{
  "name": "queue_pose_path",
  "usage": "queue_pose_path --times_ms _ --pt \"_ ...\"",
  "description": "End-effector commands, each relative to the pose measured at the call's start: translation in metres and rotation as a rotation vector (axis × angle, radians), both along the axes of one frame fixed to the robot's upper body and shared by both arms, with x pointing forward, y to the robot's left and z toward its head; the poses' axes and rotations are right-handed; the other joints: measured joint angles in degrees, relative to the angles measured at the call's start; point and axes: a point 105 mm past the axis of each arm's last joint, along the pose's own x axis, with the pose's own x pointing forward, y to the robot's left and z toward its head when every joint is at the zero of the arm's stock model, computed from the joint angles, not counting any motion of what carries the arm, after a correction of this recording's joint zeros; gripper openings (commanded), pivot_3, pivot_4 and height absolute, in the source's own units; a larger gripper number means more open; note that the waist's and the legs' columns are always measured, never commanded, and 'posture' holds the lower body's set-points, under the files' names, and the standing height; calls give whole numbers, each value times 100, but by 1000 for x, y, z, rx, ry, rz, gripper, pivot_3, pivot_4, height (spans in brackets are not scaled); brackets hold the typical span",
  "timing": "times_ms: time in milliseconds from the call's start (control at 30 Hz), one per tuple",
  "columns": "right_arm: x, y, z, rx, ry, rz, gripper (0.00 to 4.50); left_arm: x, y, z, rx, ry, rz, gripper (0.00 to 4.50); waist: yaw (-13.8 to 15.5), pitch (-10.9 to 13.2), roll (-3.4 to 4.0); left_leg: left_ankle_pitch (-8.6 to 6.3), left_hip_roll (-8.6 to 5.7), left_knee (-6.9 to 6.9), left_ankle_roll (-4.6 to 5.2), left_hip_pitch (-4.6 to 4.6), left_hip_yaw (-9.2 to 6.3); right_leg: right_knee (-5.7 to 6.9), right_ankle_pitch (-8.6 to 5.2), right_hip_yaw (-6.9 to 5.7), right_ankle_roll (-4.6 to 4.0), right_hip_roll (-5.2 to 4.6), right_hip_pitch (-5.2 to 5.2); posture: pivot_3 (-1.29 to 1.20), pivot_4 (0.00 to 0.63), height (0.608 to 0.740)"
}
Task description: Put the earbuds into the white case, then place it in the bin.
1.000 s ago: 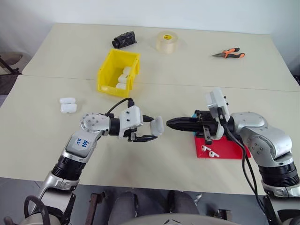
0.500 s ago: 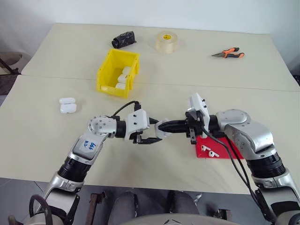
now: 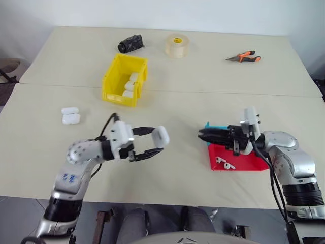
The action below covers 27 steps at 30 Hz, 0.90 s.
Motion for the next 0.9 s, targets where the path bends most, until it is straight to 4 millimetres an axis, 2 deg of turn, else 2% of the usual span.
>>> queue_pose_path --times_ms 33,167,267,400,533,633,733,800,900 --pt "-10 4 14 66 -44 12 1974 -5 28 7 -111 -65 169 2975 -16 0 0 0 0 0 0 0 0 -2 0 0 0 0 0 0 150 740" --pt "-9 10 22 118 -181 -51 3315 -4 69 -3 -251 -24 463 2975 -21 0 -1 0 -1 1 0 -2 -2 -4 0 0 0 -1 2 0 150 740" --pt "-4 8 24 154 -235 -129 4386 -3 90 0 -336 -12 626 2975 -7 0 -1 0 -1 2 0 -1 -4 -3 0 1 0 -2 3 0 150 740" --pt "0 3 19 142 -303 -193 4476 7 103 14 -386 -36 719 2975 55 -1 -4 0 -3 2 0 -1 -4 -2 0 1 0 -4 4 0 150 740" --pt "4 -3 17 132 -318 -242 4476 26 111 28 -374 -69 743 2975 71 -1 -3 0 -6 4 0 0 0 -2 0 2 0 -4 4 0 150 740" --pt "5 -6 13 112 -311 -260 4476 57 114 37 -284 -83 720 2975 85 -1 -3 0 -6 2 -1 3 0 0 0 -2 0 -1 4 0 150 740" --pt "4 -3 12 107 -304 -249 4476 92 116 46 -270 -64 720 2975 79 -1 -3 1 -7 1 -1 5 8 -1 0 0 0 1 4 0 150 740" --pt "4 -1 13 102 -306 -244 4476 112 110 51 -254 -52 691 2975 79 -1 -3 1 -8 -1 -1 5 8 -2 0 -3 0 1 3 0 150 740" --pt "3 1 14 101 -307 -239 4476 129 100 56 -238 -62 637 2975 55 -1 -4 1 -10 -9 -2 5 10 -2 0 -7 0 2 1 0 150 740"
